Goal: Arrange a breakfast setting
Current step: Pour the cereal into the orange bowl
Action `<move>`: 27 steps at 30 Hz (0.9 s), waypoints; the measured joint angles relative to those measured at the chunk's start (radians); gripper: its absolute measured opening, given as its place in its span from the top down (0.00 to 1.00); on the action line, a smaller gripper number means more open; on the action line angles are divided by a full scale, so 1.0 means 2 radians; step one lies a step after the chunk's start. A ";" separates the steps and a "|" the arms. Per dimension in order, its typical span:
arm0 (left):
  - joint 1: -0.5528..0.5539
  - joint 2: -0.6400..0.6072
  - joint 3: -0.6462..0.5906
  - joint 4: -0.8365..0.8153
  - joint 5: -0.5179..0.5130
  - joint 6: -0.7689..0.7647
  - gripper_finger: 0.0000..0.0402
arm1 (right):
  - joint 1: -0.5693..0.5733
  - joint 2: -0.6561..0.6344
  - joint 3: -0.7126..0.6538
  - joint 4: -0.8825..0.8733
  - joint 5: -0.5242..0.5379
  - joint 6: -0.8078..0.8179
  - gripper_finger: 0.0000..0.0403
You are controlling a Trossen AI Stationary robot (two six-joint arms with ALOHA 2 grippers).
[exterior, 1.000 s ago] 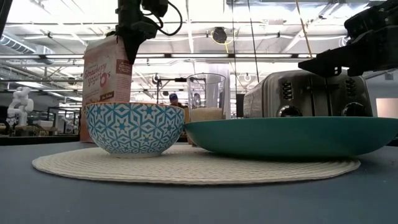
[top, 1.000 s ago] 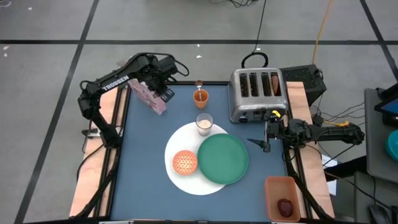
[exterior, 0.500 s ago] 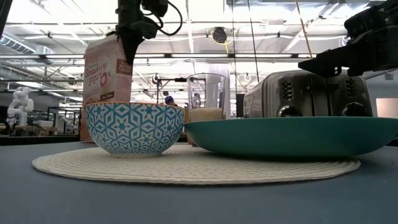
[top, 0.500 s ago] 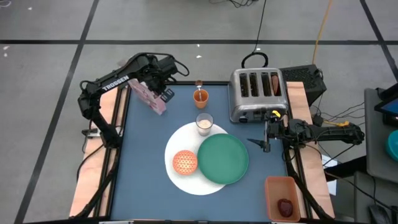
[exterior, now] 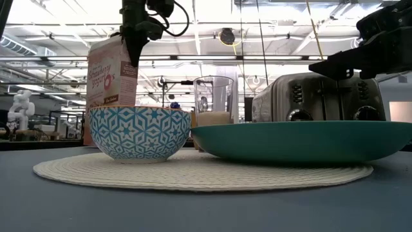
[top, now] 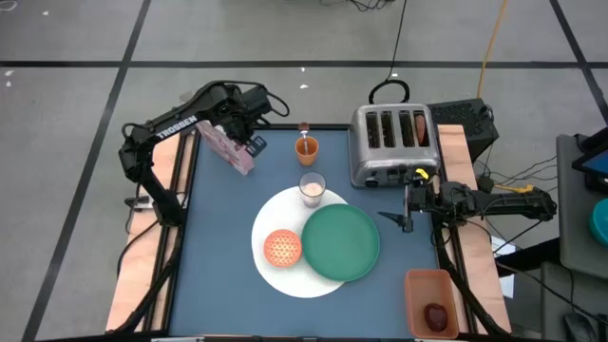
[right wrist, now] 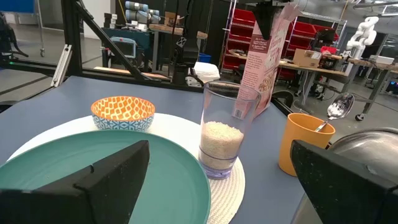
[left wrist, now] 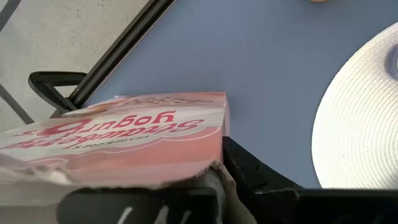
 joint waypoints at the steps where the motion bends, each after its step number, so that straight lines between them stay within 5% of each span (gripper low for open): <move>1: 0.000 0.000 0.000 0.000 0.000 0.000 0.99 | 0.000 0.000 0.000 0.000 0.000 0.000 0.05; 16: -0.003 -0.013 0.003 -0.001 0.007 0.027 1.00 | 0.000 0.000 0.000 0.000 0.000 0.000 0.05; 27: -0.019 -0.013 0.109 -0.001 0.028 0.053 1.00 | 0.000 0.000 0.000 0.000 0.000 0.000 0.05</move>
